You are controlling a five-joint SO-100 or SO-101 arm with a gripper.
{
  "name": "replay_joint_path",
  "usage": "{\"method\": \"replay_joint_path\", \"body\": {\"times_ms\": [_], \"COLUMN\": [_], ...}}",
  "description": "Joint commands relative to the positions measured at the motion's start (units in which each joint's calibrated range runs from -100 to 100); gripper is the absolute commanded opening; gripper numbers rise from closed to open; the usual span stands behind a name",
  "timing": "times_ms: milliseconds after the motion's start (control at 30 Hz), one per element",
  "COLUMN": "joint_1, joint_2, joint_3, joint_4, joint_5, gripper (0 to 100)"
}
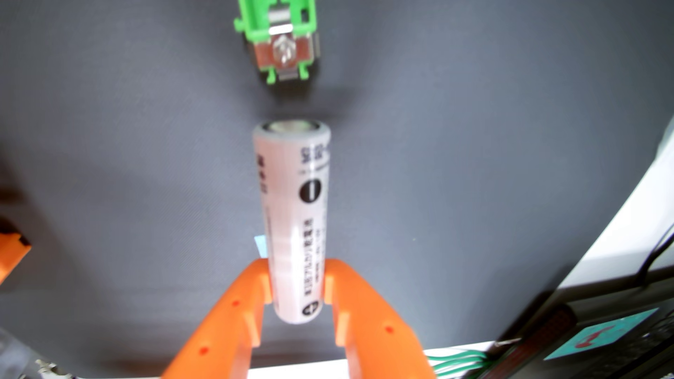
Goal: Insert Battery
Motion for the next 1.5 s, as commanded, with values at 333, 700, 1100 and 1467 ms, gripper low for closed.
{"method": "replay_joint_path", "body": {"times_ms": [333,700,1100,1467], "joint_1": [-10.2,-19.9,-22.2,-21.3], "joint_2": [-1.8,-1.9,-1.3,-1.4], "joint_3": [1.5,0.7,1.5,1.5], "joint_4": [-2.9,-2.5,-3.1,-3.2], "joint_5": [-4.2,-9.4,-11.1,-12.8], "gripper": [1,1,1,1]}}
